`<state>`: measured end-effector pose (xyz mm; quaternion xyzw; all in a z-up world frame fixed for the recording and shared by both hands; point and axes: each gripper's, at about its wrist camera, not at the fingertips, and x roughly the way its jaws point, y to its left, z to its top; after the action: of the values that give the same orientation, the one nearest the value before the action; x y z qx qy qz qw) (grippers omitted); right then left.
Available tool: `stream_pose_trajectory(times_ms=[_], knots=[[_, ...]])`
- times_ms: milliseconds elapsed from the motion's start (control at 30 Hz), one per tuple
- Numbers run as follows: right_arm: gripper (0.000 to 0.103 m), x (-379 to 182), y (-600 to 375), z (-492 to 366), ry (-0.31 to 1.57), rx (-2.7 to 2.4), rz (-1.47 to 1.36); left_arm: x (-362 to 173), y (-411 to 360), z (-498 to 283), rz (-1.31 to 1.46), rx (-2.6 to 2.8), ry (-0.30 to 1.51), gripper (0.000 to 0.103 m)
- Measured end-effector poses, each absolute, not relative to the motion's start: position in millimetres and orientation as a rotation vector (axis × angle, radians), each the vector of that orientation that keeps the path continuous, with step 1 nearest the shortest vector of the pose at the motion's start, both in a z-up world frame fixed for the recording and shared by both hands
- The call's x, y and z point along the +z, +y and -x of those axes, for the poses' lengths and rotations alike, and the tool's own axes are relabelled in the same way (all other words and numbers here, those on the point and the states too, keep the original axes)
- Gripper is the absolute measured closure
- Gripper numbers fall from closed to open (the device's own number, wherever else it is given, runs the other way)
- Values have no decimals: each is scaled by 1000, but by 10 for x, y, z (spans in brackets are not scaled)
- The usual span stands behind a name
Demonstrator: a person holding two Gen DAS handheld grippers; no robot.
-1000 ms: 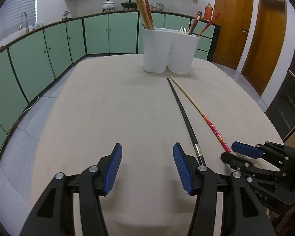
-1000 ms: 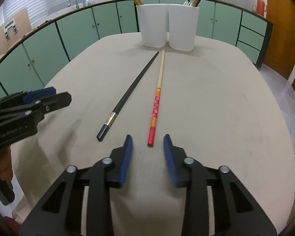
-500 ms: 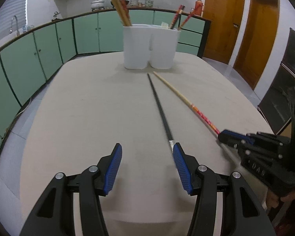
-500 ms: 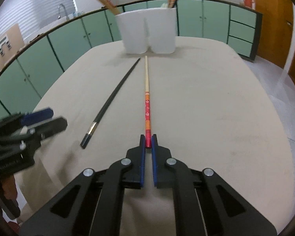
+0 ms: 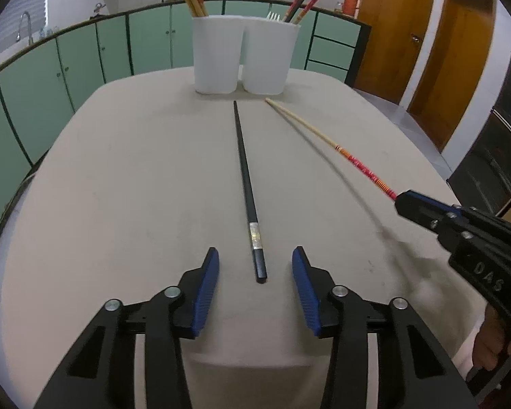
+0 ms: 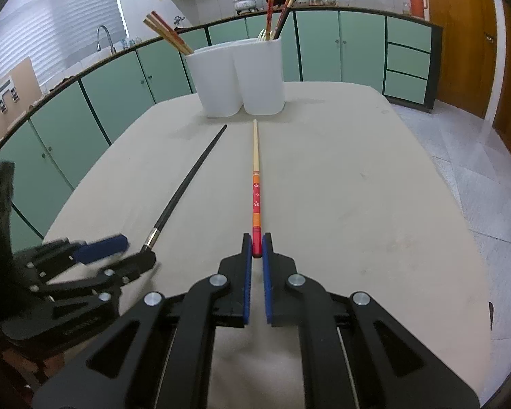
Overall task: Organize utensils
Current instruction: 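Lift both held chopsticks and carry them over the white holder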
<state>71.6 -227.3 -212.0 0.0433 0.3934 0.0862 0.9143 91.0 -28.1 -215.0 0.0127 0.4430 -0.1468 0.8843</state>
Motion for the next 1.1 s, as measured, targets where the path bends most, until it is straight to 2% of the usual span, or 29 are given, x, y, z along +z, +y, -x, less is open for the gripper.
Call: stream_pose_trajectory(times_ms=[33,267,700,1100], knots=[[98,-2111,-2286,-716,806,178,-94,-2158,-293,-905,-32,-292,919,62],[98,-2117,-2334,-703,803,177,-114,-2174,-329,-888,-45,-259,911,95],[98,-1968,-2345,-695,763,164,-76,-1920,-327,-832,-81,-268,845,97],[98,-1366,-2473,-817,631,156,-26,-1185,-221,-835,-83,-282,680,97]])
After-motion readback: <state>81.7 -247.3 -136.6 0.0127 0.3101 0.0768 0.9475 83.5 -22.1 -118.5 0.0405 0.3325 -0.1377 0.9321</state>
